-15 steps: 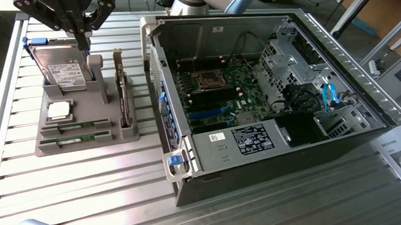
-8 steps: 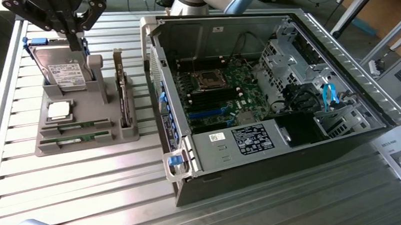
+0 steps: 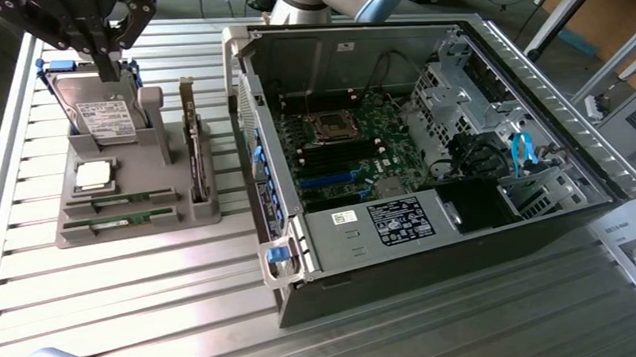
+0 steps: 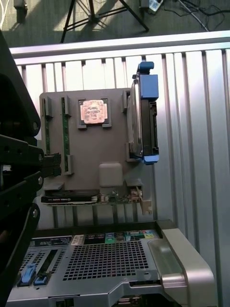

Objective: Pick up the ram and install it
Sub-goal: 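Reach for the ram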

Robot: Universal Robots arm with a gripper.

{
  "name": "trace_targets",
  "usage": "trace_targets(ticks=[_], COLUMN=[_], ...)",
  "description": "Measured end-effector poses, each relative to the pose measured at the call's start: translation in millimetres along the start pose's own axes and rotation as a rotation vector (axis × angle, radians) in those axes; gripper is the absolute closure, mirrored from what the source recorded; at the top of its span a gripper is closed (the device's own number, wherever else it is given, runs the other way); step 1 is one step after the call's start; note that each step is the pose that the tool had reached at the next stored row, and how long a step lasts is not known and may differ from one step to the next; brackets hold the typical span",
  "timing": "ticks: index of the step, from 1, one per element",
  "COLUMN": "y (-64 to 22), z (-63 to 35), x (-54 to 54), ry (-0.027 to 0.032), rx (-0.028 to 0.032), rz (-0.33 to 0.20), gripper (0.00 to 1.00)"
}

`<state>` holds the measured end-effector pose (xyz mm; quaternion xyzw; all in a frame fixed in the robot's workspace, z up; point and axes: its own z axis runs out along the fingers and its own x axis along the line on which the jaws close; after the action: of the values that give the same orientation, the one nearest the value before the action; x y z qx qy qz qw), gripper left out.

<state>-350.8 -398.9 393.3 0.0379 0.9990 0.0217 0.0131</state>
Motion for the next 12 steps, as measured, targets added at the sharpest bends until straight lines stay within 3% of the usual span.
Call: trace_targets(ticks=[6,12], y=[-0.6,-0.8], z=[-0.2,-0.3], x=[8.0,8.8], ry=[0.0,0.0001], rx=[0.0,0.0], rz=[0.0,0.0], gripper=[0.9,0.9])
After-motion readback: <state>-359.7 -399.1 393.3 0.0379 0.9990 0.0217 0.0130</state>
